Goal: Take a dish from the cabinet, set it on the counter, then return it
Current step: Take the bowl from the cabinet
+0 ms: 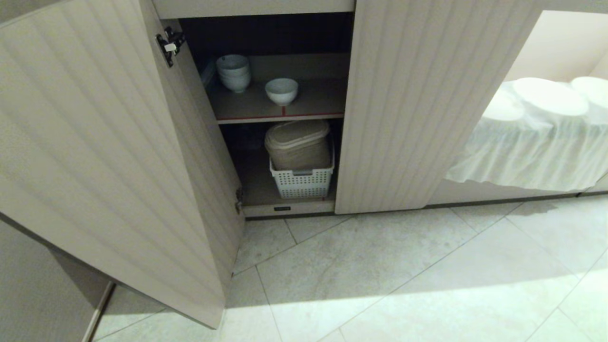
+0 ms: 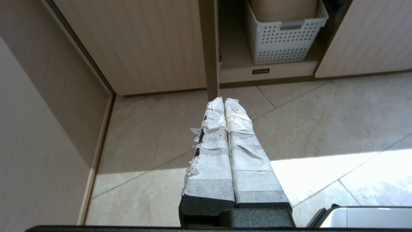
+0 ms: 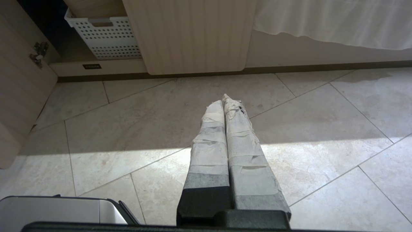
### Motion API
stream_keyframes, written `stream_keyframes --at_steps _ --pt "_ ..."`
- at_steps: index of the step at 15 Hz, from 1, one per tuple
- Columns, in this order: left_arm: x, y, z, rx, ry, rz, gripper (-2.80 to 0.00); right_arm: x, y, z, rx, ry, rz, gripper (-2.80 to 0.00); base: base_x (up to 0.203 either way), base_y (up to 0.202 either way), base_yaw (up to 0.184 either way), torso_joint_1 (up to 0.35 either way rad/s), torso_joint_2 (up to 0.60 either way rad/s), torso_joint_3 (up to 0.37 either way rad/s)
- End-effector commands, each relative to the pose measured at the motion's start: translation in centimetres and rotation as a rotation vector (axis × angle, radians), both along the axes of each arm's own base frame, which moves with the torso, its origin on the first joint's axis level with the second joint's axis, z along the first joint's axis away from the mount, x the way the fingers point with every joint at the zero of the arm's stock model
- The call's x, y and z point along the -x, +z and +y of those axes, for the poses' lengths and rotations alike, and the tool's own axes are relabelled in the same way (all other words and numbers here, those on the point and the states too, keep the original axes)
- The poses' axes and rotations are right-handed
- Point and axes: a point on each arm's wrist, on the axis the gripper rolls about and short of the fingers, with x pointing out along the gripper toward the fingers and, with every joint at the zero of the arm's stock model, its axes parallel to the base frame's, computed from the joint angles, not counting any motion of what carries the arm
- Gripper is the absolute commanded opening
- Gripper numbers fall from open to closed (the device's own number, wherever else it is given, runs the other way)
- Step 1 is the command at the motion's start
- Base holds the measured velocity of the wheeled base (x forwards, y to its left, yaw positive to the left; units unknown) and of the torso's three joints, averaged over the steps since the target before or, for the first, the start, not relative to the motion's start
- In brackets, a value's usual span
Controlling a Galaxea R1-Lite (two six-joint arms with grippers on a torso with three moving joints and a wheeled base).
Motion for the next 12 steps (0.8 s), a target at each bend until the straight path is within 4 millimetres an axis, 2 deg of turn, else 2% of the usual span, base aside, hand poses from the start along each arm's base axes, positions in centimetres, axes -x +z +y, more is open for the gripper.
stream_keyframes --at_steps 1,4,12 --pt "0.0 0.03 0.0 -0.001 0.0 0.0 -2.8 0.0 0.0 0.0 0.001 -0.001 0.0 -2.8 0.0 0.0 0.0 0.0 0.0 0.0" --pt "0.0 0.03 0.0 0.001 0.0 0.0 -2.8 0.0 0.0 0.0 0.001 -0.001 0.0 -2.8 0.002 -0.086 0.001 0.001 0.0 0.002" --pt "-0.01 0.0 0.0 0.001 0.0 0.0 -2.8 0.0 0.0 0.0 0.001 -0.001 0.0 -2.8 0.0 -0.196 0.001 0.004 0.0 0.005"
